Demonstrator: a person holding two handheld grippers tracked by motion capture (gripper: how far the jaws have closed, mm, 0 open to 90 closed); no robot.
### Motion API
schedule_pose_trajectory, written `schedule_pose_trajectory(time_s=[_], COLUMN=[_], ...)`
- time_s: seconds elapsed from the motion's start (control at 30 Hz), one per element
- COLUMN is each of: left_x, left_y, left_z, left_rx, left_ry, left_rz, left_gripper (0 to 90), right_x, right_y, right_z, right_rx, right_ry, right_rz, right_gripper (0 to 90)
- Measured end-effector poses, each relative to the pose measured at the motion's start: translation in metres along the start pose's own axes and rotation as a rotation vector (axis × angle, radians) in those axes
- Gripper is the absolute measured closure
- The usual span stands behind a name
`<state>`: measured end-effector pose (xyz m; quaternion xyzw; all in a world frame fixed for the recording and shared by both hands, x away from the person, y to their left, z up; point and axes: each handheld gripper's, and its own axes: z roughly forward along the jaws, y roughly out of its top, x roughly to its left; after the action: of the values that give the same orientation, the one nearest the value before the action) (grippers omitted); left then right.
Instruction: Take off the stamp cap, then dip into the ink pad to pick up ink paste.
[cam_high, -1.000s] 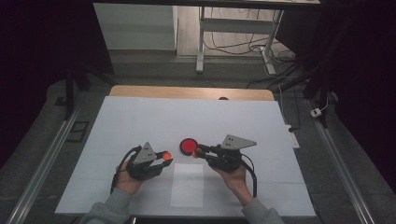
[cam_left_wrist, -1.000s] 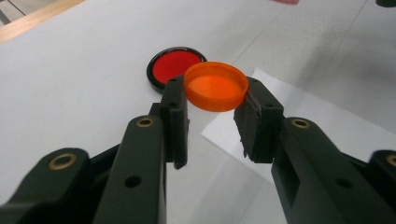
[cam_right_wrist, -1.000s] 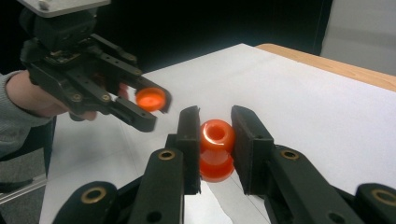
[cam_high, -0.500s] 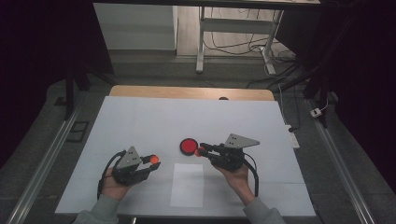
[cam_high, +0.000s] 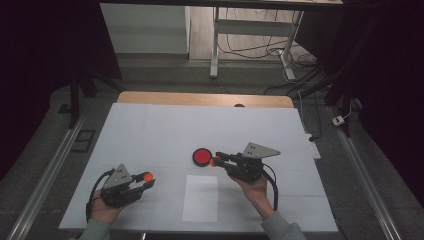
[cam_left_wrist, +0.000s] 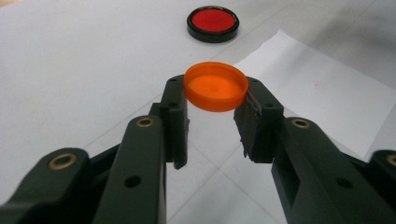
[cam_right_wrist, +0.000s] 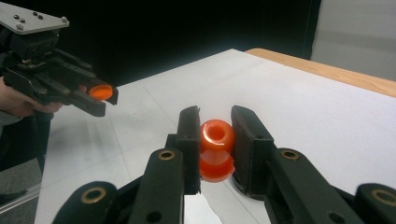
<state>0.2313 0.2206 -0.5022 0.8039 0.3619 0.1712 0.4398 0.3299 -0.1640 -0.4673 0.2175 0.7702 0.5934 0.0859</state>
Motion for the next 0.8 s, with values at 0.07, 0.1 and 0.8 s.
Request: schedule_pose_trajectory(time_s=[0.07,0.1,0.8], left_x=[0.0010,0.0013,0.0010], left_y=[-0.0015,-0.0016,0.0003], left_z=[-0.0010,-0.0008,0.0047], left_rx=[0.001,0.000,0.010], left_ry=[0.001,0.000,0.000], left_rz=[-0.003,-0.006,0.008], left_gripper=[65.5,65.5,65.4], right_x=[-0.0001,-0.0002,-0.0019], right_y=[0.0002,0.0003,0.0026], right_z=[-0.0004,-0.0005,0.0028], right_rx=[-0.001,-0.001,0.015], right_ry=[-0.002,-0.003,-0.043], right_rz=[-0.003,-0.003,-0.019], right_gripper=[73.6,73.6,73.6])
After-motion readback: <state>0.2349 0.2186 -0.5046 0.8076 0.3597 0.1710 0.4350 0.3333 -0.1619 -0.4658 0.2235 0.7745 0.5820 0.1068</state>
